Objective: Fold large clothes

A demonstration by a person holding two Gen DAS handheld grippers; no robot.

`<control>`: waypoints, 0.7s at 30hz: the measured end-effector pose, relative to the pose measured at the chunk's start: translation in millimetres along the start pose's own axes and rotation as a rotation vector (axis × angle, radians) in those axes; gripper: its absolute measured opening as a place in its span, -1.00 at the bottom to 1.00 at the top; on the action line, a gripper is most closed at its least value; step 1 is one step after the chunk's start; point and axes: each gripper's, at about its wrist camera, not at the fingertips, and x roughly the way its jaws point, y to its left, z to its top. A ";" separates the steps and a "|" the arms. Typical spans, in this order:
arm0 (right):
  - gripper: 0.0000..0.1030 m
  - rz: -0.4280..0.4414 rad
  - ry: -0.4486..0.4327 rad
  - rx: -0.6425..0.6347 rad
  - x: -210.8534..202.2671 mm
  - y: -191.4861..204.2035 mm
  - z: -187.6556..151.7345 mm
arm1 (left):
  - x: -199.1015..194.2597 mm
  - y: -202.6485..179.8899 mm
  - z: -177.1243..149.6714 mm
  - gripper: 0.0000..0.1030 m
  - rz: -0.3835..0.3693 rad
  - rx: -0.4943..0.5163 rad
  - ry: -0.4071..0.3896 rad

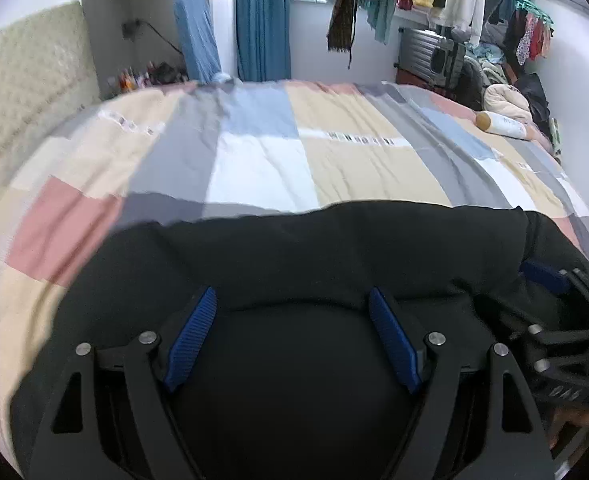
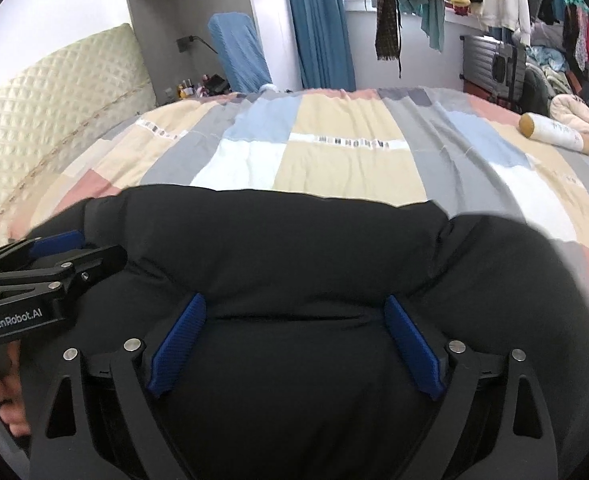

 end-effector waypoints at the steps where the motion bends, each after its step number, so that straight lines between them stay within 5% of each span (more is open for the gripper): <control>1: 0.75 -0.002 -0.010 -0.006 -3.9 -1.2 0.9 | -3.7 5.4 0.1 0.53 0.006 -0.008 -0.011; 11: 0.92 -0.090 -0.035 0.049 -32.7 -59.6 -0.7 | -14.2 78.5 -13.5 0.53 0.112 -0.095 0.016; 21: 0.99 -0.128 -0.002 -0.004 -4.3 -54.5 -17.8 | 3.6 81.6 -25.0 0.55 0.106 -0.075 0.032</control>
